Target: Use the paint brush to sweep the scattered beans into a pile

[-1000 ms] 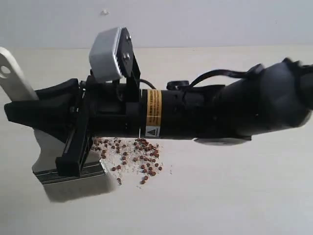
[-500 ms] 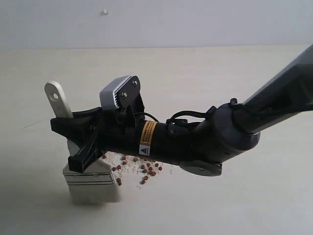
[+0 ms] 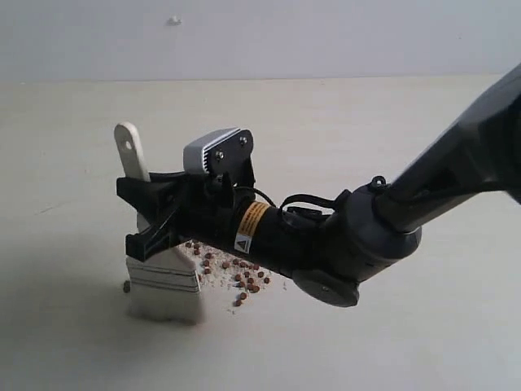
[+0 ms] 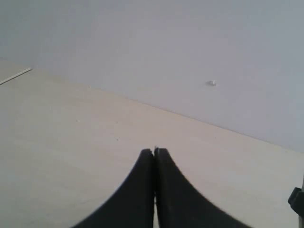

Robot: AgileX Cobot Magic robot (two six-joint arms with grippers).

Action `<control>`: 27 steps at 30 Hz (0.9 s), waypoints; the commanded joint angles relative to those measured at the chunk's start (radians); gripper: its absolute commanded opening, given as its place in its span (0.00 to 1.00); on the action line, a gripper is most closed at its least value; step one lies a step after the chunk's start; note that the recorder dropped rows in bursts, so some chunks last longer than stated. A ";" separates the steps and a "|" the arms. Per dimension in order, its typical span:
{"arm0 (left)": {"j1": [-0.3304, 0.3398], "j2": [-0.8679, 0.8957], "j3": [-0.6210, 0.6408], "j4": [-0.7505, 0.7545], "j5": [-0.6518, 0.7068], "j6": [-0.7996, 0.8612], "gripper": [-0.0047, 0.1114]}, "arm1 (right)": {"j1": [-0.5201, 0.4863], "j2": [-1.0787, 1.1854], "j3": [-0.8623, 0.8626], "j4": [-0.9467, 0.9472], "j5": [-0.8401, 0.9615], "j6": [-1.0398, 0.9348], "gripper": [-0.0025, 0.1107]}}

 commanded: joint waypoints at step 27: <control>-0.003 -0.007 -0.001 0.007 -0.002 0.001 0.04 | -0.128 -0.127 -0.014 -0.266 -0.013 0.120 0.02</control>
